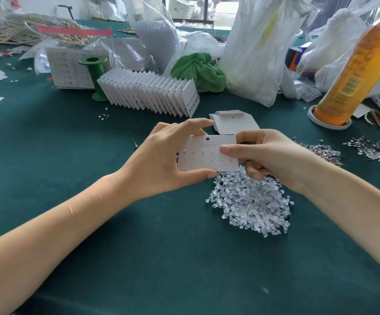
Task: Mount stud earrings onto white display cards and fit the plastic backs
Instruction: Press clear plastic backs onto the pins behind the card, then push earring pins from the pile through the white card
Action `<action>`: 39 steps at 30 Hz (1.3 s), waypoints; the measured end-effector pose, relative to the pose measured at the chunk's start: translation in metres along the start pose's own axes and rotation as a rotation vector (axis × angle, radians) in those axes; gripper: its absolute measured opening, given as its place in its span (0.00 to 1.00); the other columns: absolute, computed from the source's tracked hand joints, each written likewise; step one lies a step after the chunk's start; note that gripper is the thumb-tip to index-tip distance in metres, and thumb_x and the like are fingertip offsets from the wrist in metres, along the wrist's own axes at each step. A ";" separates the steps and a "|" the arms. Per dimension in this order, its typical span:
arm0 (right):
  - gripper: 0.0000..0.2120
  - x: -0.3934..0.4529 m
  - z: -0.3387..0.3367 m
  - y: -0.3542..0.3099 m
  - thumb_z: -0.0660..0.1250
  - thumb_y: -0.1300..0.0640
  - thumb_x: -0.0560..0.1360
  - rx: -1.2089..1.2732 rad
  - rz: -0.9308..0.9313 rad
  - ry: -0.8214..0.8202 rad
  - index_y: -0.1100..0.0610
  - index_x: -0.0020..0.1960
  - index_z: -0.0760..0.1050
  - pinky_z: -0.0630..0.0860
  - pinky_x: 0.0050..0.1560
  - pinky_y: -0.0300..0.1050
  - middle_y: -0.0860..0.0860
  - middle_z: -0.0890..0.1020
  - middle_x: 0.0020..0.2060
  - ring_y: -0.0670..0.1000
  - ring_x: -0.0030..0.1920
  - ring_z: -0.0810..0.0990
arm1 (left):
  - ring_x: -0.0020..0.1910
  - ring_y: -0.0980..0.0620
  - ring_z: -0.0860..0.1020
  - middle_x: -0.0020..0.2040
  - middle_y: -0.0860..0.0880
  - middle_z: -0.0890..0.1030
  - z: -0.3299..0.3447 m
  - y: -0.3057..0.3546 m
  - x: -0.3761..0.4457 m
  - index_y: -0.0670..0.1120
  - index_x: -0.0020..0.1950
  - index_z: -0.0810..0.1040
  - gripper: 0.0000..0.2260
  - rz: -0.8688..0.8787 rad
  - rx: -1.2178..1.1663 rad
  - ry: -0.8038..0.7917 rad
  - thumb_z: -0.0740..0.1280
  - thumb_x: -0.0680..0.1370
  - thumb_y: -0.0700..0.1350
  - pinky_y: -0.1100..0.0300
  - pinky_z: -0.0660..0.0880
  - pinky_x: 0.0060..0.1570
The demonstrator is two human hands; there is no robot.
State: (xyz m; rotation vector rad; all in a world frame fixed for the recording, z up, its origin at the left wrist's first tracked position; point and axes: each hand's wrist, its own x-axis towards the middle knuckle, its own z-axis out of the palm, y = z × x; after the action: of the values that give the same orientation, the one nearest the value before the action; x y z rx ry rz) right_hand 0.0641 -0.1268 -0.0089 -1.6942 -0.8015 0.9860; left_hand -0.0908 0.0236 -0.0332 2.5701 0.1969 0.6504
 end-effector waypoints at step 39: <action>0.05 -0.056 -0.009 0.036 0.70 0.58 0.75 -0.085 -0.637 0.553 0.51 0.42 0.75 0.60 0.22 0.37 0.44 0.79 0.25 0.48 0.21 0.65 | 0.35 0.60 0.77 0.37 0.56 0.82 -0.007 0.009 0.000 0.49 0.42 0.83 0.03 -0.016 -0.241 -0.410 0.73 0.72 0.41 0.72 0.70 0.37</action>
State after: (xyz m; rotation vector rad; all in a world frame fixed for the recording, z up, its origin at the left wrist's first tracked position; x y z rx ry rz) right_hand 0.0490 -0.1892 -0.0278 -1.5168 -0.9187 0.0406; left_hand -0.0942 0.0191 -0.0234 2.4001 0.0011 0.1207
